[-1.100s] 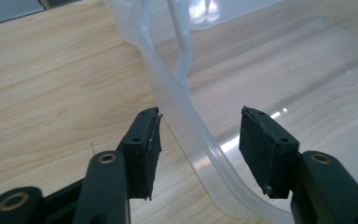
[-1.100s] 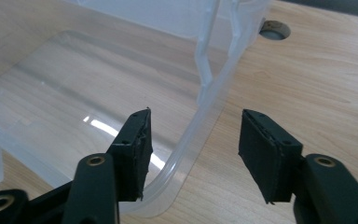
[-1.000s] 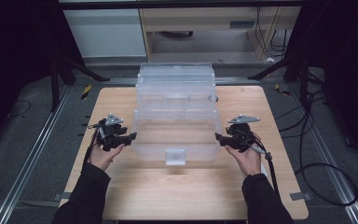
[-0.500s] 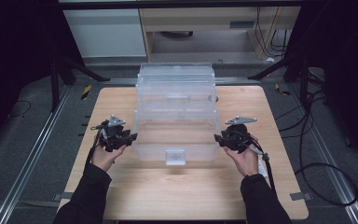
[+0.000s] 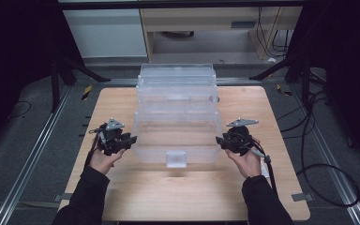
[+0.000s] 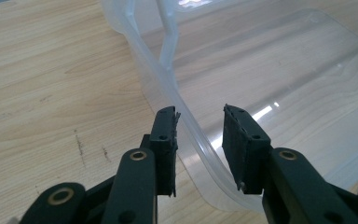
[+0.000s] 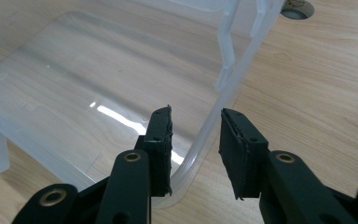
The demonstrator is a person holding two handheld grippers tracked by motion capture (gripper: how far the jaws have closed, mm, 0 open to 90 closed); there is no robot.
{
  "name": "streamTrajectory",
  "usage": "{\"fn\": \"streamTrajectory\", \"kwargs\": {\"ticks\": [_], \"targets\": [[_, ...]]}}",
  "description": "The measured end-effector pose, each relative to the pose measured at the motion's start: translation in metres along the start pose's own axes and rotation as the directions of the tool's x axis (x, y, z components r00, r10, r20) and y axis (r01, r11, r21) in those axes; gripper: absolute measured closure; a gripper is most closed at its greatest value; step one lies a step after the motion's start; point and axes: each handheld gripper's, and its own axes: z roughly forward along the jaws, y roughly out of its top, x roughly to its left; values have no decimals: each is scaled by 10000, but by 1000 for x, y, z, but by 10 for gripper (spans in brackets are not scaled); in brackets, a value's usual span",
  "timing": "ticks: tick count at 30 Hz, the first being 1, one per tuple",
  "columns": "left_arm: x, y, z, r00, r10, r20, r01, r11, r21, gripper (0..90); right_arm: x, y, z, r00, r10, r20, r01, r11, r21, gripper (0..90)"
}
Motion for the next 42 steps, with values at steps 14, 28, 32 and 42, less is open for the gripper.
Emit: {"fn": "streamTrajectory", "kwargs": {"ticks": [14,28,32,42], "targets": [[-3,-4,-7,9997,246,81,-246,9997,-26,618,6,-3,-3,9992,-361,165,360,9993,57,563],[17,-5,-32,9988,92,-486,-109,9993,-355,401,-16,-3,-29,9977,-225,645,256,9985,-475,322],[26,-12,-32,9983,-85,-585,68,9996,-290,380,-28,-9,-39,9959,-1,904,49,9986,-523,285],[36,-21,-26,9978,-184,-643,189,9998,77,347,-45,-21,-54,9918,359,1226,-314,9988,-384,209]]}}
